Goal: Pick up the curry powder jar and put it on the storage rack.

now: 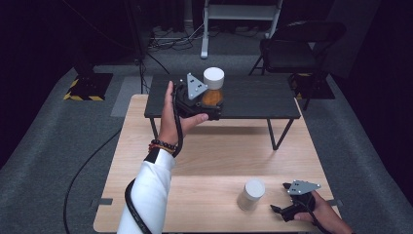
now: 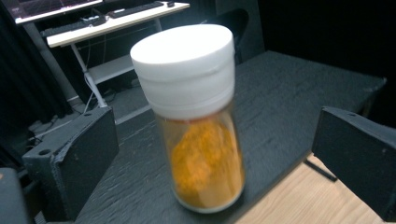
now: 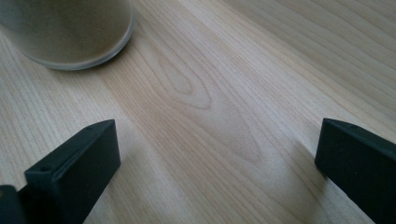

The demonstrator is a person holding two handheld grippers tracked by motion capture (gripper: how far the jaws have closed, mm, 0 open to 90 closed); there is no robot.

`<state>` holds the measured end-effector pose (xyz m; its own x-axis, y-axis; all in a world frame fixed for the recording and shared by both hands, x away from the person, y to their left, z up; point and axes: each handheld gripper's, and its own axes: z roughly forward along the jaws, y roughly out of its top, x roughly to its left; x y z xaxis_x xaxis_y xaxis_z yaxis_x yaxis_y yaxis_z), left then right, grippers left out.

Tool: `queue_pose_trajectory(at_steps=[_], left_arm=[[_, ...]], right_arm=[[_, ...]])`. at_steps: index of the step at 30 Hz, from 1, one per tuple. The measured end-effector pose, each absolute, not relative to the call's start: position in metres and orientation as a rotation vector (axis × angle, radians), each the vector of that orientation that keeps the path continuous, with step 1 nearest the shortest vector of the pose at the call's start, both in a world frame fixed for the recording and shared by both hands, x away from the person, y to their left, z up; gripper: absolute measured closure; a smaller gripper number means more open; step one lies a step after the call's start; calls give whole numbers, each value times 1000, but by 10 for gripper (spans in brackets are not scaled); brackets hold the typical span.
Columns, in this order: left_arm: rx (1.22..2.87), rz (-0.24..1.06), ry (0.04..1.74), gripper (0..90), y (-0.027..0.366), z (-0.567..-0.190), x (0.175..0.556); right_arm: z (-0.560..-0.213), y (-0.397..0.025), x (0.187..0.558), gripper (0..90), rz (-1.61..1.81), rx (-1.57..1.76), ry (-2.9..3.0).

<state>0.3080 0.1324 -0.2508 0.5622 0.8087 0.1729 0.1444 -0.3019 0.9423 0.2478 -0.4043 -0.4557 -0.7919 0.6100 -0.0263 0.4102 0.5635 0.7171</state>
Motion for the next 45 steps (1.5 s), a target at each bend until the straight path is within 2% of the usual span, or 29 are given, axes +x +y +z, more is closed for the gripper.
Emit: queue_pose_trajectory(at_steps=[3,21,45], left_arm=[[1816,849,774,7,133,-253,300],[1888,804,714,9,159,-289,255],[1956,717,802,9,194,-364,224]], right_arm=[[-456,-404,248,0,1057,845,2527],[-457,-405,247,0,1060,848,2522],[-457,-405,246,0,1063,851,2517]])
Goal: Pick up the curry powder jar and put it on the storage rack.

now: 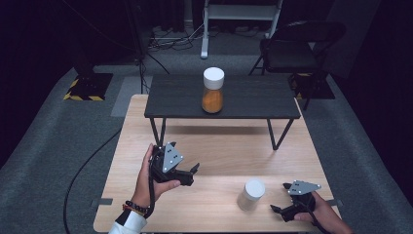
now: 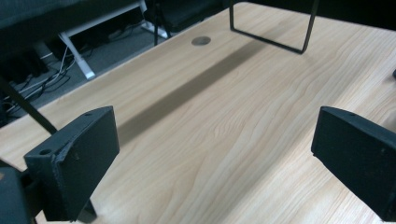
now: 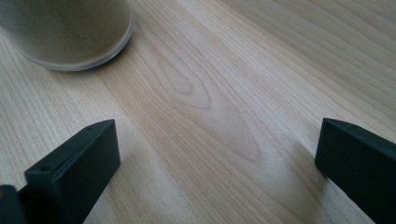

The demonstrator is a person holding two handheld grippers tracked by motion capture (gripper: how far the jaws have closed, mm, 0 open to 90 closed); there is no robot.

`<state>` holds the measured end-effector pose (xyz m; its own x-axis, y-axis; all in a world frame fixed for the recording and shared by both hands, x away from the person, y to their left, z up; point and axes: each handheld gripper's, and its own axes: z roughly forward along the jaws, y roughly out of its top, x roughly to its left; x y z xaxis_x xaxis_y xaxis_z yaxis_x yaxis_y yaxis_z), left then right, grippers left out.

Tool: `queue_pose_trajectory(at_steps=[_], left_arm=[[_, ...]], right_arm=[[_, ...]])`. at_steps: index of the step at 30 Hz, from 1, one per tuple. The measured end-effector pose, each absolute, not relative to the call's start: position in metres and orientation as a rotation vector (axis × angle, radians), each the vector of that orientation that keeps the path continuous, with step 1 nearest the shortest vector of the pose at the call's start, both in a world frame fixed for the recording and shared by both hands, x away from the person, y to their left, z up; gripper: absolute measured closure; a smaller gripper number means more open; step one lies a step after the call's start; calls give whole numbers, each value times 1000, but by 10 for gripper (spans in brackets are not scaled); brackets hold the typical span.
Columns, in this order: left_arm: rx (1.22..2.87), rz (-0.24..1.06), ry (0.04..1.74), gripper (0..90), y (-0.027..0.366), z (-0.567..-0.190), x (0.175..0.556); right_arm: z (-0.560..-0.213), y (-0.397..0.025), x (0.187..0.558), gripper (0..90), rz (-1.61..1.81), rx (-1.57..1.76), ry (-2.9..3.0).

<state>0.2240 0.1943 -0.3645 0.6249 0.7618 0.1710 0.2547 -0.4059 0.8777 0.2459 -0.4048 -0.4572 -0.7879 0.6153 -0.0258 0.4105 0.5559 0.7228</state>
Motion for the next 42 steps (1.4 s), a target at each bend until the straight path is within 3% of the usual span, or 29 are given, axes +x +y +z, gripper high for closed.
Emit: queue_pose_trajectory(at_steps=[23,42], left_arm=[[2044,654,873,16,201,-416,208],[2136,599,930,16,202,-441,219]], right_arm=[[-457,-405,246,0,1064,851,2517],[-457,-405,246,0,1064,850,2517]])
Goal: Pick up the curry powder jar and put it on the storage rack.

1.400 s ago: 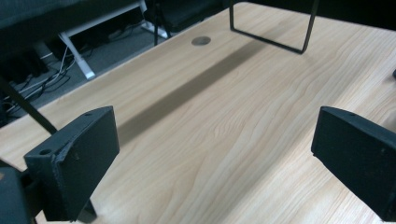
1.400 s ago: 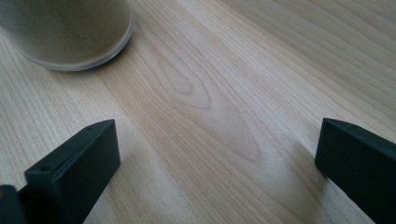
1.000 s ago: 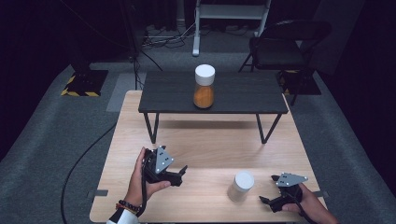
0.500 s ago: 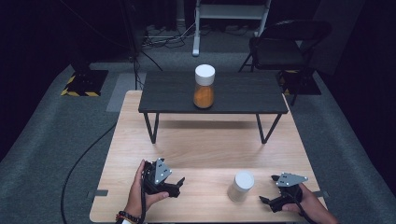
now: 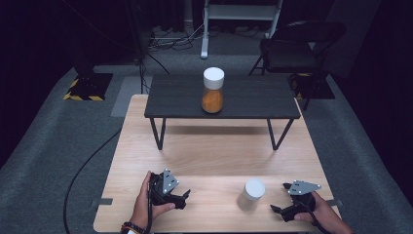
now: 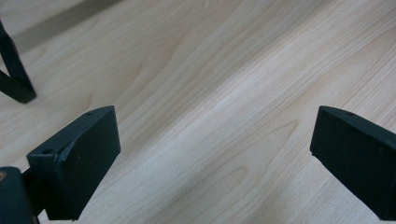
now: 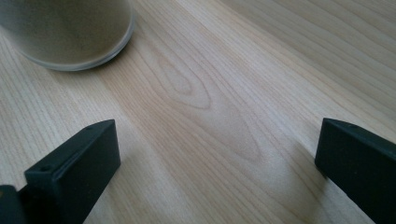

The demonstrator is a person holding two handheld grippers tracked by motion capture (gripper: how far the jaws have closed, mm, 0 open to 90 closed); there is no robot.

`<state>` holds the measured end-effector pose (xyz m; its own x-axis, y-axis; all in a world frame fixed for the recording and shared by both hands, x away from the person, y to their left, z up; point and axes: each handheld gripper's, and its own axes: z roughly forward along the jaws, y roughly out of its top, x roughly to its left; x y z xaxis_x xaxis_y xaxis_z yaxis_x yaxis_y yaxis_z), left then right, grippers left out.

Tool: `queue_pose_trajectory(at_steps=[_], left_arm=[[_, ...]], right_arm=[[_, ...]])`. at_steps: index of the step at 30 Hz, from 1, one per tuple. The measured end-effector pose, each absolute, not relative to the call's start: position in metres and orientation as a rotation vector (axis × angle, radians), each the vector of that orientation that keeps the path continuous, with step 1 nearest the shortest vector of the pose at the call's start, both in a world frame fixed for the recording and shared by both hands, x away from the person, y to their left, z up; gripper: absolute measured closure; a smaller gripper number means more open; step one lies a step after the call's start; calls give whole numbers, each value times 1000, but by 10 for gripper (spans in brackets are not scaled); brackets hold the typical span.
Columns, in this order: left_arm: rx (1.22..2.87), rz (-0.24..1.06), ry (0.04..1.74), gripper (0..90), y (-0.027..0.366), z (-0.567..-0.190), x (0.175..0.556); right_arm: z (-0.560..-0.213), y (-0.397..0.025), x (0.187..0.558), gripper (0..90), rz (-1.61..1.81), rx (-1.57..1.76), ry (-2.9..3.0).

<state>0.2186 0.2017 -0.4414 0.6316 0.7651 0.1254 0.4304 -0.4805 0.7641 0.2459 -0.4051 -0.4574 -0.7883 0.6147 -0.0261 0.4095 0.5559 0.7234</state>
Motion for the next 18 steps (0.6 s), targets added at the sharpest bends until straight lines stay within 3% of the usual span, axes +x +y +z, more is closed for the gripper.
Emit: queue_pose_trajectory(at_steps=[18], left_arm=[[2195,495,1001,9,208,-454,239]], right_arm=[[-457,-406,246,0,1066,845,2521]])
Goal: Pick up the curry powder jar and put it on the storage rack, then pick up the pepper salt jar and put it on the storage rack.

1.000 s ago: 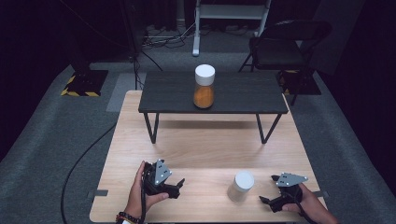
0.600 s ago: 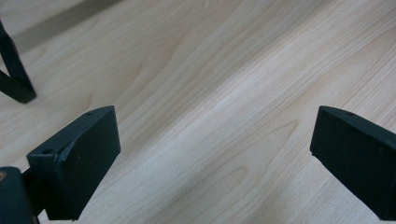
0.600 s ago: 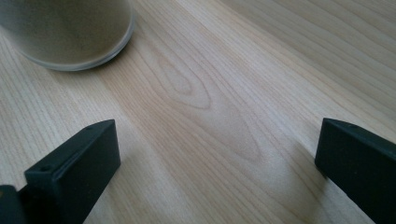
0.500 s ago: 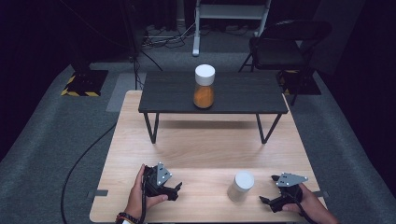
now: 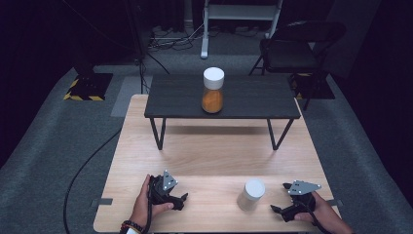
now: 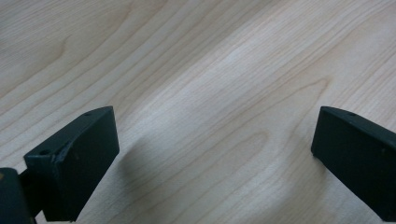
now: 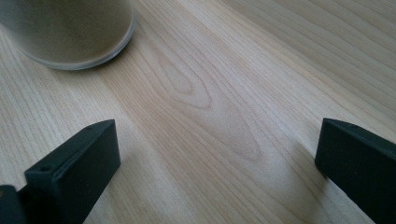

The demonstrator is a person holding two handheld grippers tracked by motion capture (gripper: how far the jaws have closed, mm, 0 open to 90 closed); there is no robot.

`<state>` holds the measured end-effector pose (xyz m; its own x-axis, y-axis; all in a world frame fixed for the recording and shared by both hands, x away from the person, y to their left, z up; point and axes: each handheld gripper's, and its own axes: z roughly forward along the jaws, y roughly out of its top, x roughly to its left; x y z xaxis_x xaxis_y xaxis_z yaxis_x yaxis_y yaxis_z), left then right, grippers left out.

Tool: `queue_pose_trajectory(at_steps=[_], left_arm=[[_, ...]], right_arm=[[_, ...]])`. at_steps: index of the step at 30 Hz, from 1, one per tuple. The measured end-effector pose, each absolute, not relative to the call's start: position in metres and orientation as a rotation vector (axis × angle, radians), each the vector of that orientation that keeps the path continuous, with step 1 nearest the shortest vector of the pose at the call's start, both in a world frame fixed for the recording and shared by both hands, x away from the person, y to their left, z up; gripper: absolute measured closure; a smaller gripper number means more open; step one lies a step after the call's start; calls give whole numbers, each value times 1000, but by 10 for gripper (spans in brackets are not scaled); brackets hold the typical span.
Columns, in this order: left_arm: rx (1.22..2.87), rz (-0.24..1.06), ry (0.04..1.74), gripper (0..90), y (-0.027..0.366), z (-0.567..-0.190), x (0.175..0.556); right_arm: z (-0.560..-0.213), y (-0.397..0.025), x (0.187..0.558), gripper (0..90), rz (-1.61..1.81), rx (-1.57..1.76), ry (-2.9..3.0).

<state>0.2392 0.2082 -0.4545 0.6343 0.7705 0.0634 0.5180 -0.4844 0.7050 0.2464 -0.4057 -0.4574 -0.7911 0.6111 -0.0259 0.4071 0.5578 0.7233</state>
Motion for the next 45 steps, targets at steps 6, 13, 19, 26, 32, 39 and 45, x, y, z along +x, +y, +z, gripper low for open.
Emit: queue_pose_trajectory(at_steps=[6,13,19,26,32,39,45], left_arm=[[2187,460,1011,9,211,-455,242],[2179,441,1033,6,213,-455,244],[2180,442,1033,6,213,-455,243],[2181,441,1033,5,213,-455,243],[2179,443,1038,5,213,-455,242],[2177,447,1040,6,213,-455,241],[2177,447,1041,6,213,-455,241]], right_arm=[[-457,-406,246,0,1066,846,2520],[-457,-406,247,0,1066,844,2521],[-457,-405,248,0,1066,840,2523],[-457,-405,248,0,1066,843,2523],[-457,-405,248,0,1066,840,2523],[-448,-401,251,5,1011,831,2565],[-447,-404,245,18,1119,758,2543]])
